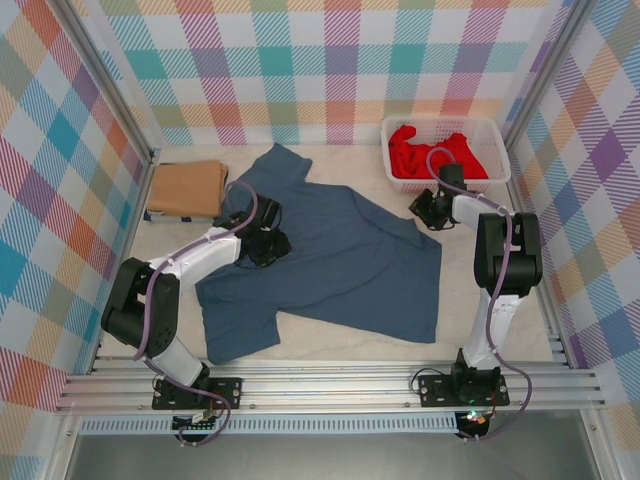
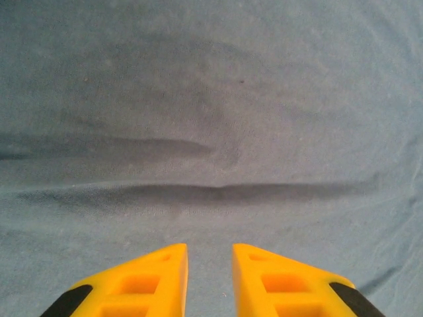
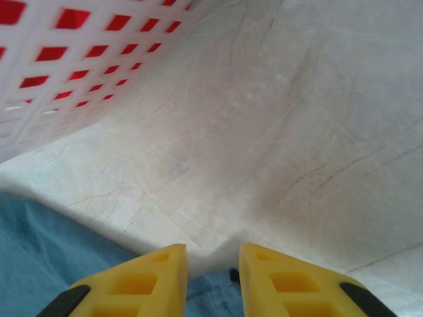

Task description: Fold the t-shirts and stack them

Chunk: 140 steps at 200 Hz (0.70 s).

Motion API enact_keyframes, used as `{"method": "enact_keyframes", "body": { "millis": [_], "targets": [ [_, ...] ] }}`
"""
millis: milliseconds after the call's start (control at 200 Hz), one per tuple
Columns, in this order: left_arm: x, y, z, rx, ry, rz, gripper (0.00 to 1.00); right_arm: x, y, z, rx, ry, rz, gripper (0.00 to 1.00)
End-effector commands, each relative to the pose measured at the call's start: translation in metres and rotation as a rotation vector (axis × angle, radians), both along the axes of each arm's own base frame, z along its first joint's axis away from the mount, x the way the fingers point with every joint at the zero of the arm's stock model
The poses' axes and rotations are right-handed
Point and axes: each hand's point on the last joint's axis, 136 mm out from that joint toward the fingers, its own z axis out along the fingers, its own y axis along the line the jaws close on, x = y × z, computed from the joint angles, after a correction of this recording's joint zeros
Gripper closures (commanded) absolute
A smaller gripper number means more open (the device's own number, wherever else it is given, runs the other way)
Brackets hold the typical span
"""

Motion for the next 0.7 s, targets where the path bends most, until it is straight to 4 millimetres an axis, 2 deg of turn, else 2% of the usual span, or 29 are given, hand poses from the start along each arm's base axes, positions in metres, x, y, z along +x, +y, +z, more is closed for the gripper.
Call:
{"method": "enact_keyframes", "body": {
  "millis": [0,190,375,610,695],
  "targets": [
    [0.008,-0.001,0.007,0.009,-0.015,-0.006,0.76,-0.006,0.000,-0.002,-0.024,0.031,-0.005,0.73],
    [0.009,-0.001,0.008,0.014,-0.016,-0.010,0.77,-0.015,0.007,-0.004,-0.022,0.055,-0.013,0.71],
    [0.008,-0.002,0.011,0.013,-0.018,-0.016,0.78,-0.007,0.008,-0.010,-0.010,0.041,-0.039,0.72],
    [0.005,0.004,0.007,0.043,-0.006,-0.020,0.79,-0.009,0.007,-0.016,-0.021,0.077,-0.055,0.83],
    [0.004,0.005,0.002,0.055,0.004,-0.019,0.80,-0.011,0.003,-0.017,-0.040,0.088,-0.067,0.95]
  ]
}}
